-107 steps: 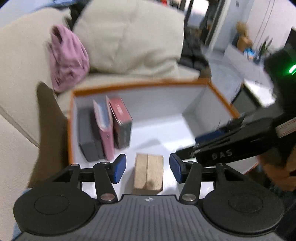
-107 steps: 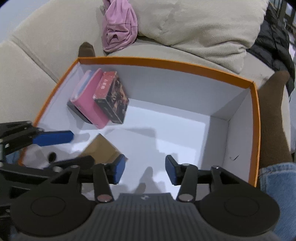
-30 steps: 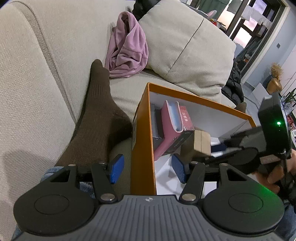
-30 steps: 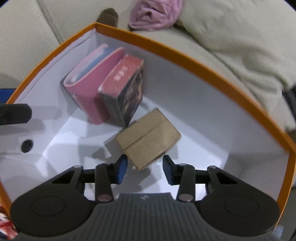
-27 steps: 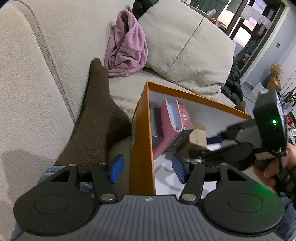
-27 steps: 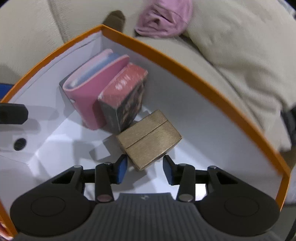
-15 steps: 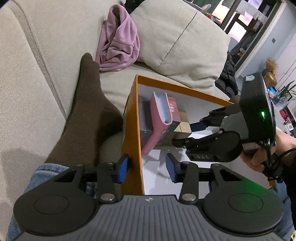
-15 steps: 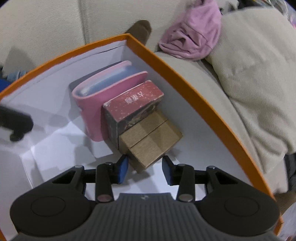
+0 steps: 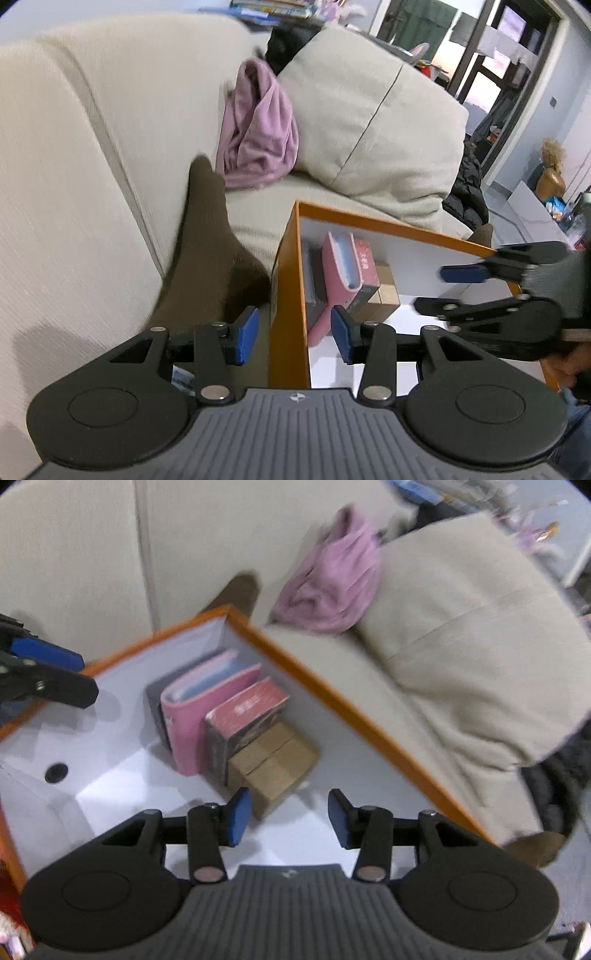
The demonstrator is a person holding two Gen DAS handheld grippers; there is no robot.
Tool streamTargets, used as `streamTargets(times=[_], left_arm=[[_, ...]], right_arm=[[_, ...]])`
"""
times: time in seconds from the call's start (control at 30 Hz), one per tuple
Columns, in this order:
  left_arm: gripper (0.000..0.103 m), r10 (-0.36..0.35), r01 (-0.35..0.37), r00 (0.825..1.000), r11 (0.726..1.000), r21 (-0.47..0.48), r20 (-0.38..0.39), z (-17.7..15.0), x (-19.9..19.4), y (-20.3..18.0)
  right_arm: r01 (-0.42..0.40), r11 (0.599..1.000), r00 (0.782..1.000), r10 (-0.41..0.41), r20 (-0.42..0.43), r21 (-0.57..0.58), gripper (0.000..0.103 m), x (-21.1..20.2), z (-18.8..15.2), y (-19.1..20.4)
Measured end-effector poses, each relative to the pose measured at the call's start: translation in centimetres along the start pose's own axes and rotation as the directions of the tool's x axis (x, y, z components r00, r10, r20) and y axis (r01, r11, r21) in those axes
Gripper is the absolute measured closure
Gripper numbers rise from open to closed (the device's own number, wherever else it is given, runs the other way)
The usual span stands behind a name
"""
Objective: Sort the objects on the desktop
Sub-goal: 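Move both grippers out of the shoebox toward the toy pile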
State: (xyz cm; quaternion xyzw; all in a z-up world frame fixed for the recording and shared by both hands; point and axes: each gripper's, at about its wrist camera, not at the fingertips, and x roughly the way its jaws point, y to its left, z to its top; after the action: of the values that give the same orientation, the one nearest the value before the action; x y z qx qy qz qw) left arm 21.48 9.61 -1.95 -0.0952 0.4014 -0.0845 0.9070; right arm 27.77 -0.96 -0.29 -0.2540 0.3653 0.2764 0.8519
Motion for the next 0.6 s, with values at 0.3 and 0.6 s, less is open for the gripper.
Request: streamTargets(times=[0.3,0.6], left_arm=[[0.054,-0.066,0.068,0.998,0.989,0.133,-0.019,-1.9,-6.3,-3.6],[0.054,-0.040,0.078,0.991,0.950,0.304,-0.129,-8.9,-10.0,-6.8]], right_arm=[[-0.085,0.988,0.983,0.062,0.171,0.132,0.051,-9.0,-3.8,1.5],[-0.300,0.938,0.947,0.271,0.171,0.176,0.051,-12.6,-11.4,7.5]])
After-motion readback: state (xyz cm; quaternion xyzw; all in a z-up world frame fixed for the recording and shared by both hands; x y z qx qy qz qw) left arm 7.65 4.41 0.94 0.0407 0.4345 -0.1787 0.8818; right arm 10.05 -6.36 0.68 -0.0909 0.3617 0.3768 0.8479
